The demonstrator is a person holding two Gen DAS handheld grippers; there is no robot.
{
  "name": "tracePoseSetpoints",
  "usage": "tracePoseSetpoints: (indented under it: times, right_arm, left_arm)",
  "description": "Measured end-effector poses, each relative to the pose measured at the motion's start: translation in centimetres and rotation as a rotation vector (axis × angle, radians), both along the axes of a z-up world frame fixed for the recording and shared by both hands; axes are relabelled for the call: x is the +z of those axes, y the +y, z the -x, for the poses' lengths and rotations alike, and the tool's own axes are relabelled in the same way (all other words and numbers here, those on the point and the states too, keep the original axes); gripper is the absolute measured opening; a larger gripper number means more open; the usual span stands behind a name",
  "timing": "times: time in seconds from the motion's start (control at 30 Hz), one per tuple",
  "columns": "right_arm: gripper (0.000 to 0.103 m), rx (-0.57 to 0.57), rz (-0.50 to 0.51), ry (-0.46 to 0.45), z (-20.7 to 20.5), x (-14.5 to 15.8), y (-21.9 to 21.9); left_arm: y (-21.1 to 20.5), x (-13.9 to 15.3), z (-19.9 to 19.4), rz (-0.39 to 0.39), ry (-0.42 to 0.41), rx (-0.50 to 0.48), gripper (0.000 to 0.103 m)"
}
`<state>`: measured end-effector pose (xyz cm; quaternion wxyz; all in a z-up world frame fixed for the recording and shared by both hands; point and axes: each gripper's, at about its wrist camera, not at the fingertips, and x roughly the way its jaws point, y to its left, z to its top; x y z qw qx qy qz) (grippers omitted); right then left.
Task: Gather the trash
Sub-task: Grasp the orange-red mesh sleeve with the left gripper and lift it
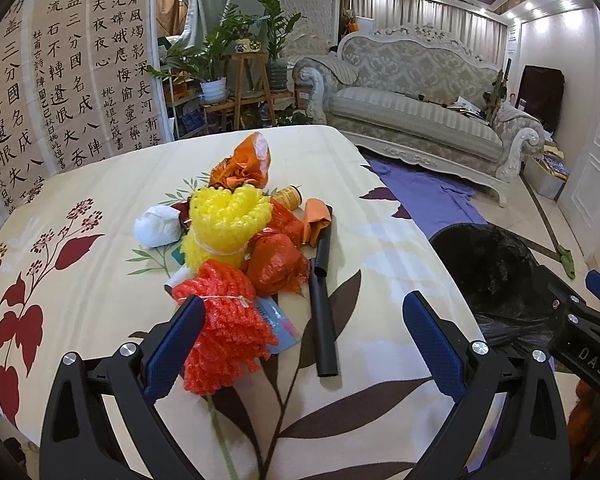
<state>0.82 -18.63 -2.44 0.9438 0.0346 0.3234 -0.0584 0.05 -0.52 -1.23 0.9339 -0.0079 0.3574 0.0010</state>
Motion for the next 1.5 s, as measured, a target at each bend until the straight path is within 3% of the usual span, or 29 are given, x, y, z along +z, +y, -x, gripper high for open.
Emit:
tracePoseSetpoints:
  times: [0.17,0.23,0.27,0.43,0.83,0.87,0.93,1.1,1.5]
  right_arm:
    - [0.098,0.026,-0.011,0.010,0.2,0.1,0.8]
    - [0.091,0.047,-0.012,0.016,0.1,0.1,1.3]
    - [0.084,0.060,-0.010,0.023,0.1,0.0,1.7]
    - [0.078,0.100,-0.014,0.045,-0.2,-0.3,2.9]
    - [0.078,0.107,-0.019,0.065,-0.8,-0.6,3.5]
    - [0.078,0.109,-0.020,0.068,-0.8,-0.7,3.4]
    - [0.078,0.115,-0.020,0.073,-0.9,-0.8,3.6]
    - [0.078,0.134,-0.020,0.085,-1.1,-1.0,4.0]
    - [0.078,0.225,-0.015,0.074,-1.2,0.1,7.3]
  left_arm:
    - [1.4,0.4,1.0,-0.002,-0.009,0.011,0.090]
    - [2.6,0.4,1.6,-0.002,-0.001,0.023,0.079]
    - [2.8,0.3,1.7,0.001,0.003,0.026,0.079]
    - [5.4,-0.3,2.3,0.017,0.032,0.082,0.079]
    - [5.3,-1.3,0.4,0.039,0.059,0.081,0.079]
    - [5.3,-1.4,0.4,0.036,0.057,0.080,0.077]
    - [5.3,-1.6,0.3,0.039,0.061,0.063,0.056]
    - [5.5,-1.7,0.7,0.067,0.070,0.023,0.044]
    - [8.3,0.9,3.5,0.087,-0.006,0.050,0.041]
